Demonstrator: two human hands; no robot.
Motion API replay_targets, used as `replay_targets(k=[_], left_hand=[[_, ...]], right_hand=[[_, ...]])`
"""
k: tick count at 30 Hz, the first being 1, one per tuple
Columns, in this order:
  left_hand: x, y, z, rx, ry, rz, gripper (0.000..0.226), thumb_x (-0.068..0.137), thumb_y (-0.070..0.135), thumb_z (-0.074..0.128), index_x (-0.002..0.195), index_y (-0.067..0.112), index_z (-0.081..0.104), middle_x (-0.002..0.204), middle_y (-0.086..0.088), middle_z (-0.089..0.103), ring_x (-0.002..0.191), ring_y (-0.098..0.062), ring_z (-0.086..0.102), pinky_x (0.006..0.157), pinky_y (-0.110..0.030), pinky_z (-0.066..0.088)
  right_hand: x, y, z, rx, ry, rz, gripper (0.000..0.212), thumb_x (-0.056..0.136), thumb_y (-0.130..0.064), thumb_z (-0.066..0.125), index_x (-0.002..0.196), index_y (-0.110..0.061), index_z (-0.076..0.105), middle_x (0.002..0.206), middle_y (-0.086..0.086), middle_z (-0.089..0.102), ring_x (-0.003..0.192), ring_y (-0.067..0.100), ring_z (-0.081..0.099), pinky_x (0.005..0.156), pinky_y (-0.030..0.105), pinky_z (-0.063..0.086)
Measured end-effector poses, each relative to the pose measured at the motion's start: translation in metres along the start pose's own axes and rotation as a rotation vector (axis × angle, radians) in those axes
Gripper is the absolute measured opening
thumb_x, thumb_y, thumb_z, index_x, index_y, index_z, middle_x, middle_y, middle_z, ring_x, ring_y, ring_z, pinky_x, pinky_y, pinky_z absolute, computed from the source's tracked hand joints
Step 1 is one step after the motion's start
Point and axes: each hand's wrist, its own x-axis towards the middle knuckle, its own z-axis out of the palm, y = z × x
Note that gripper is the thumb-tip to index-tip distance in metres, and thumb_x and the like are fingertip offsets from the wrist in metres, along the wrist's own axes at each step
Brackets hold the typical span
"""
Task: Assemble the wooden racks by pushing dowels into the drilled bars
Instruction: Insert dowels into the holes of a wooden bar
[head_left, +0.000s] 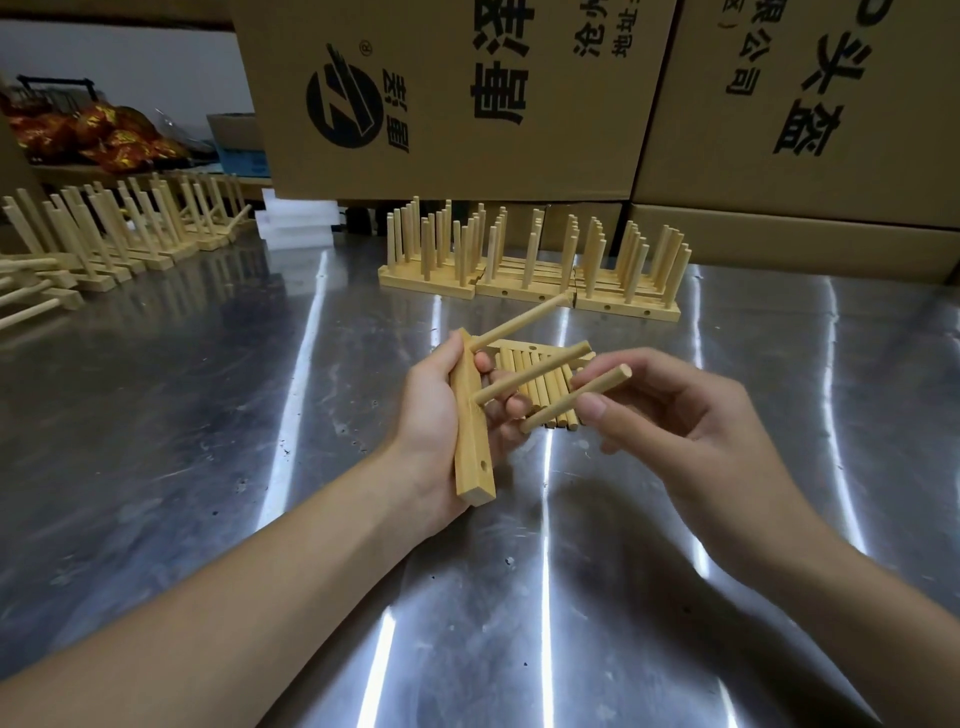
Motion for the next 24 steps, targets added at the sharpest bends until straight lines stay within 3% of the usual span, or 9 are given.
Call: replay_targets(k=[4, 6, 9, 12, 15, 19, 22, 24], left_hand=[[0.0, 0.0, -0.001, -0.028, -0.028, 0.007, 0.044, 0.111, 0.051, 0.039, 0.08, 0.02, 0.05, 0.069, -0.002, 0.044, 0.052, -0.013, 0.043, 0.054, -0.025, 0.033], [0.001, 0.001, -0.001, -0.057, -0.036, 0.011, 0.044, 0.111, 0.051, 0.039, 0.081, 0.02, 0.049, 0.069, -0.002, 0.039, 0.053, -0.012, 0.037, 0.051, -0.024, 0.03], [0.001, 0.001, -0.001, -0.066, -0.054, 0.015, 0.046, 0.11, 0.052, 0.039, 0.078, 0.02, 0.048, 0.066, 0.0, 0.035, 0.05, -0.011, 0.035, 0.042, -0.02, 0.029], [0.001, 0.0, -0.001, -0.039, -0.065, 0.035, 0.049, 0.11, 0.051, 0.042, 0.074, 0.02, 0.052, 0.064, 0.0, 0.037, 0.045, -0.01, 0.038, 0.041, -0.019, 0.031], [0.0, -0.001, -0.002, 0.0, -0.1, 0.047, 0.047, 0.11, 0.051, 0.042, 0.076, 0.02, 0.052, 0.061, 0.002, 0.039, 0.044, -0.01, 0.036, 0.045, -0.021, 0.026], [-0.002, -0.002, -0.003, 0.093, -0.124, 0.061, 0.044, 0.11, 0.053, 0.043, 0.081, 0.021, 0.052, 0.064, 0.003, 0.041, 0.048, -0.01, 0.034, 0.049, -0.022, 0.022], [-0.005, -0.004, -0.001, 0.125, -0.159, 0.08, 0.043, 0.109, 0.055, 0.042, 0.083, 0.022, 0.052, 0.066, 0.004, 0.041, 0.049, -0.009, 0.033, 0.053, -0.024, 0.018], [-0.006, -0.005, 0.0, 0.113, -0.192, 0.106, 0.042, 0.109, 0.054, 0.043, 0.085, 0.022, 0.051, 0.066, 0.004, 0.04, 0.048, -0.009, 0.032, 0.048, -0.021, 0.023]], right_hand=[[-0.002, -0.006, 0.009, -0.048, -0.109, -0.047, 0.014, 0.104, -0.025, 0.059, 0.115, -0.02, 0.067, 0.107, 0.005, 0.078, 0.101, 0.024, 0.075, 0.083, 0.033, 0.058], [-0.006, -0.008, 0.012, -0.294, -0.216, -0.101, 0.024, 0.108, -0.03, 0.053, 0.126, -0.031, 0.067, 0.112, -0.002, 0.075, 0.1, 0.021, 0.071, 0.088, 0.032, 0.056], [-0.012, -0.006, 0.016, -0.679, -0.36, -0.213, 0.029, 0.112, -0.036, 0.049, 0.138, -0.037, 0.062, 0.114, -0.022, 0.065, 0.101, 0.002, 0.064, 0.084, 0.021, 0.049], [-0.014, -0.007, 0.019, -0.644, -0.362, -0.22, 0.015, 0.108, -0.028, 0.061, 0.123, -0.031, 0.063, 0.095, -0.042, 0.056, 0.084, -0.013, 0.058, 0.072, 0.003, 0.04], [-0.013, -0.009, 0.018, -0.678, -0.327, -0.256, 0.004, 0.103, -0.027, 0.07, 0.107, -0.028, 0.069, 0.089, -0.038, 0.056, 0.083, -0.015, 0.059, 0.072, 0.002, 0.04], [-0.013, -0.012, 0.017, -0.722, -0.337, -0.252, 0.01, 0.104, -0.038, 0.066, 0.11, -0.032, 0.071, 0.099, -0.024, 0.069, 0.089, -0.008, 0.063, 0.073, 0.013, 0.046], [-0.015, -0.015, 0.019, -0.766, -0.347, -0.204, 0.02, 0.104, -0.051, 0.059, 0.105, -0.033, 0.068, 0.083, -0.027, 0.06, 0.072, -0.005, 0.056, 0.063, 0.013, 0.04], [-0.015, -0.015, 0.02, -0.78, -0.352, -0.22, 0.026, 0.105, -0.05, 0.057, 0.099, -0.029, 0.071, 0.074, -0.022, 0.057, 0.065, -0.004, 0.051, 0.06, 0.014, 0.036]])
